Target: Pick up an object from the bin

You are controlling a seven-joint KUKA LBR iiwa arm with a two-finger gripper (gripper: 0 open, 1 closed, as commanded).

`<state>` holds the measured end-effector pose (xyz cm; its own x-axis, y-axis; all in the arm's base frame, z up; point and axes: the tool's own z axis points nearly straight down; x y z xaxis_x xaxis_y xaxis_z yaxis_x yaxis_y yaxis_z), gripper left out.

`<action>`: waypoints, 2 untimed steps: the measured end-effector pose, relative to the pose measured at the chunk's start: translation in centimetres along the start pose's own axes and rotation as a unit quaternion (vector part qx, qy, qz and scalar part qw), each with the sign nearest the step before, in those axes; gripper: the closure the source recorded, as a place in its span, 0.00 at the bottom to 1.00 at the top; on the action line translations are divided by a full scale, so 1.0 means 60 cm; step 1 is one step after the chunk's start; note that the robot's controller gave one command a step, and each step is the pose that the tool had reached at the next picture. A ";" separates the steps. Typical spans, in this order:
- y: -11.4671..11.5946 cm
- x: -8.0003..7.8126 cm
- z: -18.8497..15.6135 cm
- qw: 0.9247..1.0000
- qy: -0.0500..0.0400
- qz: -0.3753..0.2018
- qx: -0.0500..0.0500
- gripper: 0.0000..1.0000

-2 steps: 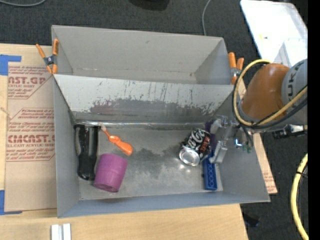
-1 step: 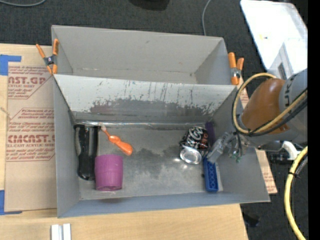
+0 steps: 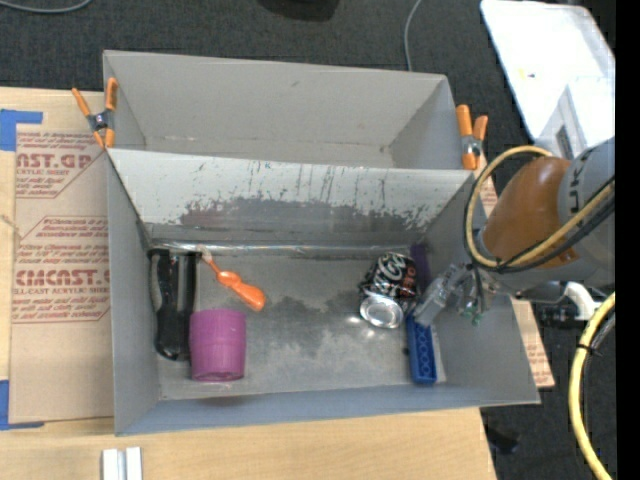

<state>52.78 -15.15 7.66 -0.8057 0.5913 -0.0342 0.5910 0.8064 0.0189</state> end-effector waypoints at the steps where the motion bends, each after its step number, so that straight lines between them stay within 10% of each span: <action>1: 0.060 0.019 0.003 1.000 -0.006 -0.021 0.000 1.00; 2: 0.128 0.045 0.003 1.000 -0.008 -0.026 -0.001 1.00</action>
Offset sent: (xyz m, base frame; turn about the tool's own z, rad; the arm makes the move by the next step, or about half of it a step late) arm 0.0108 0.0395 -0.0066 -0.0627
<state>55.14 -7.33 7.54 -0.8347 0.5483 -0.0503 0.5482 0.8362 0.0183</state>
